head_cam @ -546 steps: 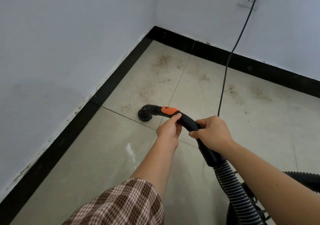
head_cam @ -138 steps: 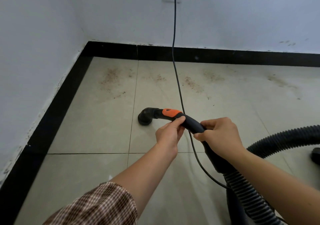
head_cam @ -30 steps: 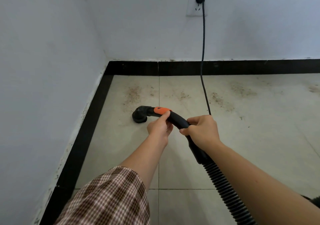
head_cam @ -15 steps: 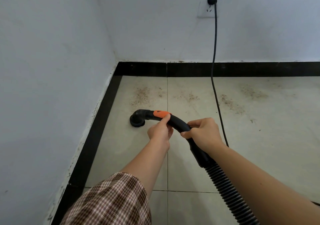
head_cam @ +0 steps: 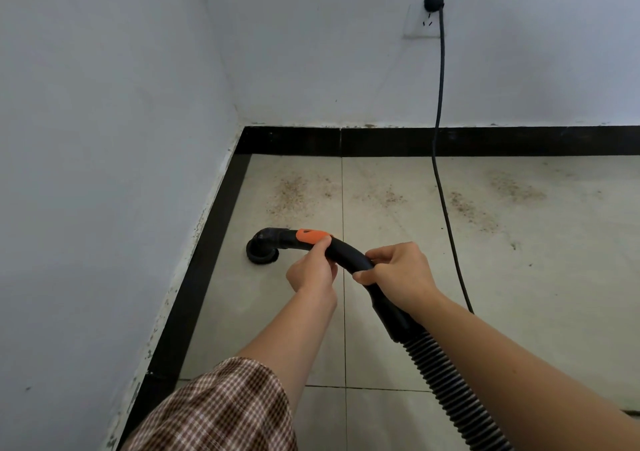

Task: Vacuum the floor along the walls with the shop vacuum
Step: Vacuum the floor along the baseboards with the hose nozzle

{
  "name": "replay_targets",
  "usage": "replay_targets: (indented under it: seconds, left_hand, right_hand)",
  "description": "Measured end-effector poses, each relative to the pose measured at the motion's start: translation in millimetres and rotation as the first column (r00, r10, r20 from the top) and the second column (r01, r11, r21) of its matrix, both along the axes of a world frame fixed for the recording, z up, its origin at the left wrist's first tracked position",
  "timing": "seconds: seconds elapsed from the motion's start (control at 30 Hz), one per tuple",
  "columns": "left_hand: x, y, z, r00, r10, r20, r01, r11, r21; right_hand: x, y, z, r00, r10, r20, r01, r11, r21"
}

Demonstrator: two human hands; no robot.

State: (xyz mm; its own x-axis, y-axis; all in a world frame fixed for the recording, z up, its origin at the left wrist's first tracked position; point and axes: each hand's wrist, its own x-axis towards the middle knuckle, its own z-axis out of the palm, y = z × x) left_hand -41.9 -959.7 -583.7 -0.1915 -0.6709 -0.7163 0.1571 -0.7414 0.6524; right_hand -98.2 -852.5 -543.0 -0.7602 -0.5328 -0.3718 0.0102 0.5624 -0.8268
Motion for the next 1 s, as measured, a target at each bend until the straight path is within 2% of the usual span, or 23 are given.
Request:
replay_targets:
  seconds: [0.3, 1.0]
  left_hand:
    - [11.0, -22.4, -7.4, 1.000, 0.014, 0.000, -0.014, 1.000, -0.008]
    - [26.5, -62.3, -14.5, 0.996, -0.020, -0.090, 0.016, 0.999, -0.045]
  right_hand:
    - [12.3, -22.1, -10.4, 1.000, -0.005, 0.005, 0.005, 0.999, -0.035]
    - [34.5, -56.2, -20.8, 0.983, 0.083, -0.162, -0.094, 0.994, -0.058]
